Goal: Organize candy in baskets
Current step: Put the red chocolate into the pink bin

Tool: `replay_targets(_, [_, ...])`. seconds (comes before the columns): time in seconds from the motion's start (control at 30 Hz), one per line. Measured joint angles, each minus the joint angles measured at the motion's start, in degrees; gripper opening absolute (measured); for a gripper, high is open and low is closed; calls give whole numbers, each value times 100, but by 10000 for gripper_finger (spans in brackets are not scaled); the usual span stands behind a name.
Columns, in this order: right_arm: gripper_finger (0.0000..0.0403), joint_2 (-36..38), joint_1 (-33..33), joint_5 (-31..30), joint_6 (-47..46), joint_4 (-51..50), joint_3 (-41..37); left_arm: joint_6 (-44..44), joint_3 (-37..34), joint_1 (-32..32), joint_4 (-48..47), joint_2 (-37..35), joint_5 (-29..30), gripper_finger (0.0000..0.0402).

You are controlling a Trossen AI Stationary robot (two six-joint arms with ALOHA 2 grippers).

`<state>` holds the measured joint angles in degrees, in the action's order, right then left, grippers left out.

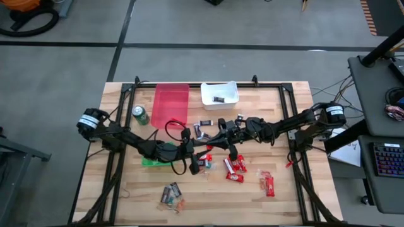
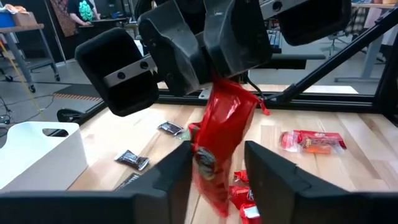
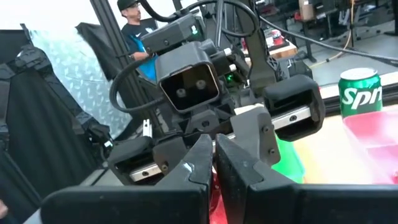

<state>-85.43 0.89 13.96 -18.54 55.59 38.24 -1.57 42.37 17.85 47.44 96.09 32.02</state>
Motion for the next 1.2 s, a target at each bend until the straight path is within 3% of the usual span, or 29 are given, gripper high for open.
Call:
replay_targets(0.23, [14, 4, -1, -96, -21, 3, 0, -43, -2, 0, -11, -2, 1, 14])
replay_targets(0.4, [41, 9, -2, -72, -53, 1, -2, -43, -4, 0, -14, -14, -1, 14])
replay_targets(0.67, [137, 92, -155, -46, -99, -129, -4, -153, -7, -4, -374, -256, 41, 5])
replay_targets(0.93, [202, 601, -787, -66, -92, -1368, 29, -621, -7, -192, -2620, -1422, 466, 3])
replay_targets(1.2, [211, 1000, -1522, -648, 832, -3352, 440, -776, -7, -1149, -5023, -2612, 387, 2])
